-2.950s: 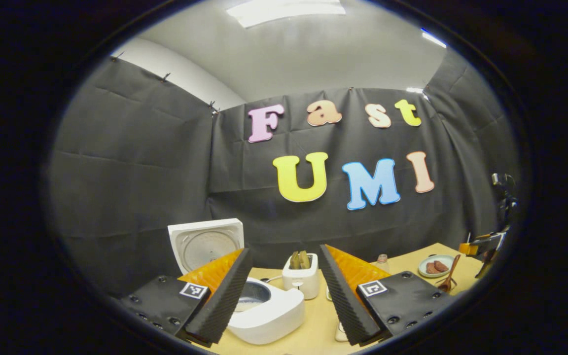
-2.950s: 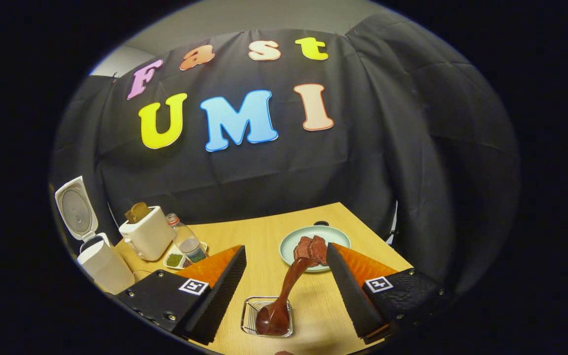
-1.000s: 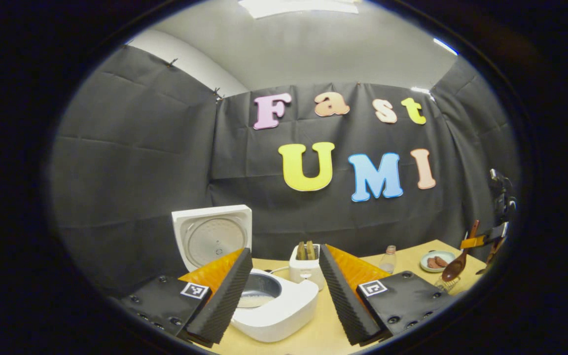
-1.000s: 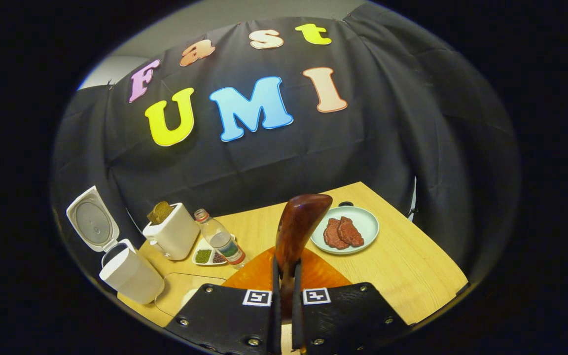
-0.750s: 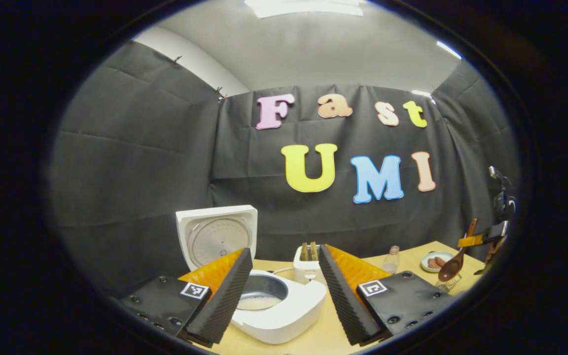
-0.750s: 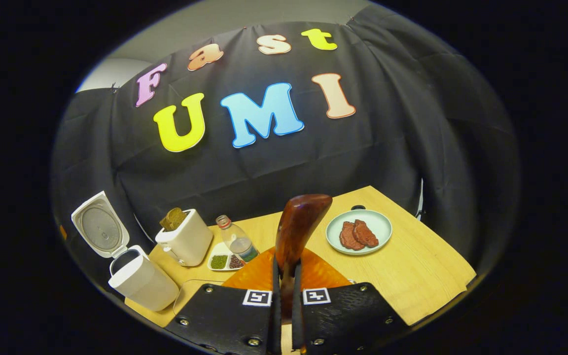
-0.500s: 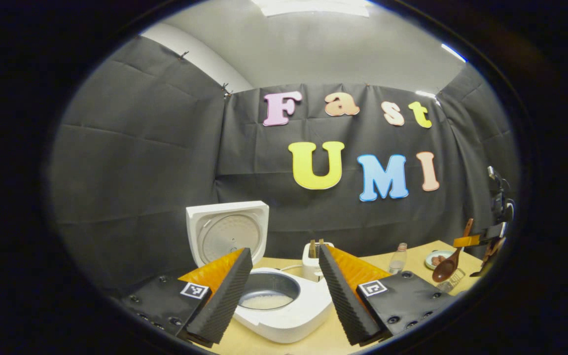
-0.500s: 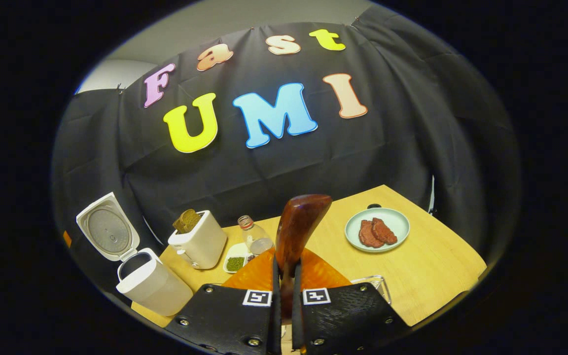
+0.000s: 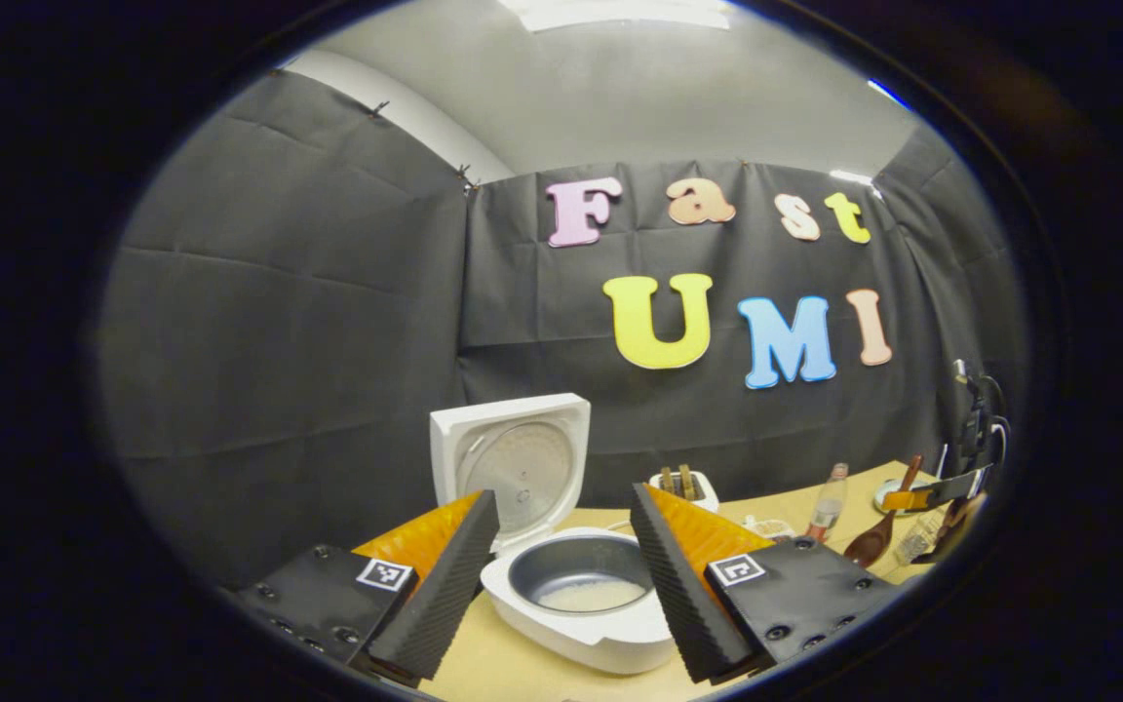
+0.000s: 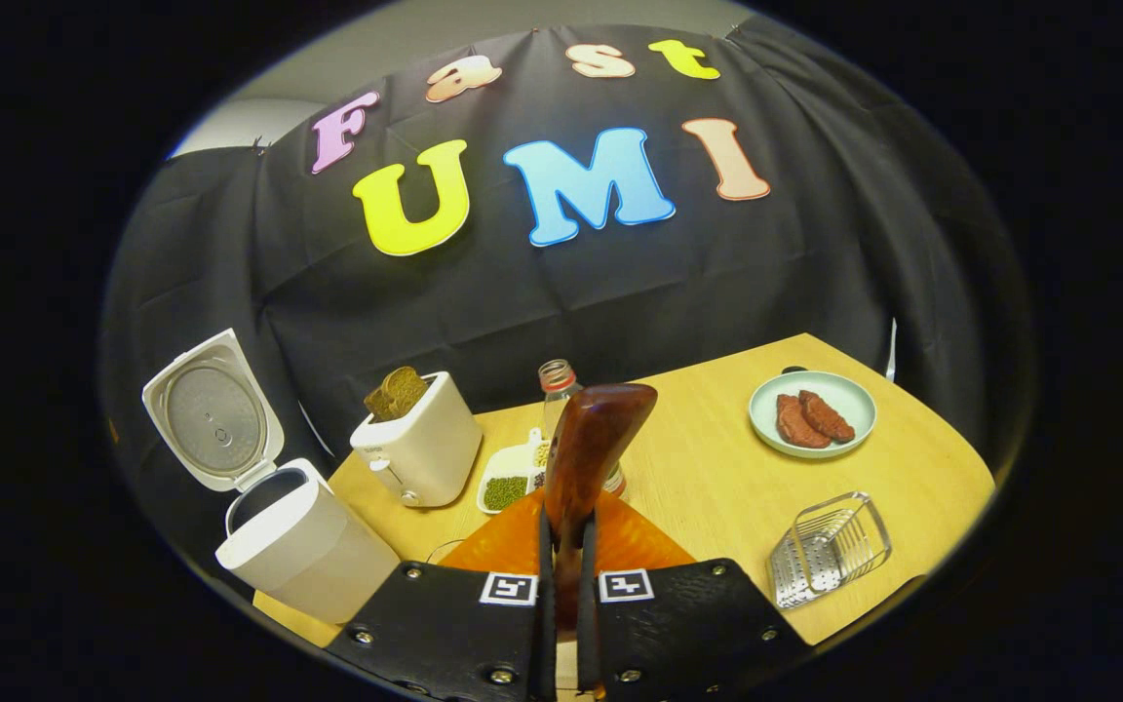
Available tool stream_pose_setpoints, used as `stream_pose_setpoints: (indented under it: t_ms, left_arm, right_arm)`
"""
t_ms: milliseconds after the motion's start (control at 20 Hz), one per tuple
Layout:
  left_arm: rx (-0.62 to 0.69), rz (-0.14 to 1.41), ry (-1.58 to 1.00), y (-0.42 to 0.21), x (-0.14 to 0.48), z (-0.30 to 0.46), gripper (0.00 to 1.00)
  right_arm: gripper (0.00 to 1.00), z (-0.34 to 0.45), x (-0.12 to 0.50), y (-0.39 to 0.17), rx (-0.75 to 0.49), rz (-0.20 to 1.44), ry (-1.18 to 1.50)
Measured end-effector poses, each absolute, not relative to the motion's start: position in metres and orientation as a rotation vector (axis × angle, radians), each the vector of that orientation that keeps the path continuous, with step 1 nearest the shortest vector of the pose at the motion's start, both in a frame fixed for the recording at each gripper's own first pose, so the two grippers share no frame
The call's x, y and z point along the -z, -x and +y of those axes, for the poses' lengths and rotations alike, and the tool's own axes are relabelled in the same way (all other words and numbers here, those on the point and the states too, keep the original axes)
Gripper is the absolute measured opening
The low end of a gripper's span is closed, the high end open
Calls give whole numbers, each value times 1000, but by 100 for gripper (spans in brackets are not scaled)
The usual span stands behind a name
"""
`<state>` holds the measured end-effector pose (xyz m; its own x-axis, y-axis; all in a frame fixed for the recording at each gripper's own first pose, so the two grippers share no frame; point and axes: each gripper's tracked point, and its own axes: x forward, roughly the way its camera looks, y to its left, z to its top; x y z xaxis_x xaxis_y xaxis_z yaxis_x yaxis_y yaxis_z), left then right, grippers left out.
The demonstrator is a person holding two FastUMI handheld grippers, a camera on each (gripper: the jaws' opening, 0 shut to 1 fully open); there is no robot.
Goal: Close the left gripper, press the button to open the rice cooker; take a wooden spoon from the chopstick holder with the right hand, scoop a spoonful of rice and pour it into the rice cooker, then put the wooden spoon back into the chopstick holder.
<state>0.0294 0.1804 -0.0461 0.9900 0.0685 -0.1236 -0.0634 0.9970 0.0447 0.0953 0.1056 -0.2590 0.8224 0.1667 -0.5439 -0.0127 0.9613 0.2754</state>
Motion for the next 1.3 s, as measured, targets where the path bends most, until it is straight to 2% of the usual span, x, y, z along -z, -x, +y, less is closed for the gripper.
stream_pose_setpoints:
  t_ms: [350, 850, 1150, 1300]
  left_arm:
    - [-121, 176, -57, -16, 60, 223, 95]
    - [-109, 164, -55, -9, 55, 216, 94]
    - [-108, 165, -24, -8, 59, 209, 94]
    - [-115, 159, -7, -8, 55, 206, 95]
  right_arm:
    - [9, 144, 295, -101, -128, 579, -238]
    - [9, 173, 325, -86, -206, 647, -210]
    - [9, 191, 322, -67, -262, 714, -290]
    - [9, 193, 321, -64, -247, 757, -394]
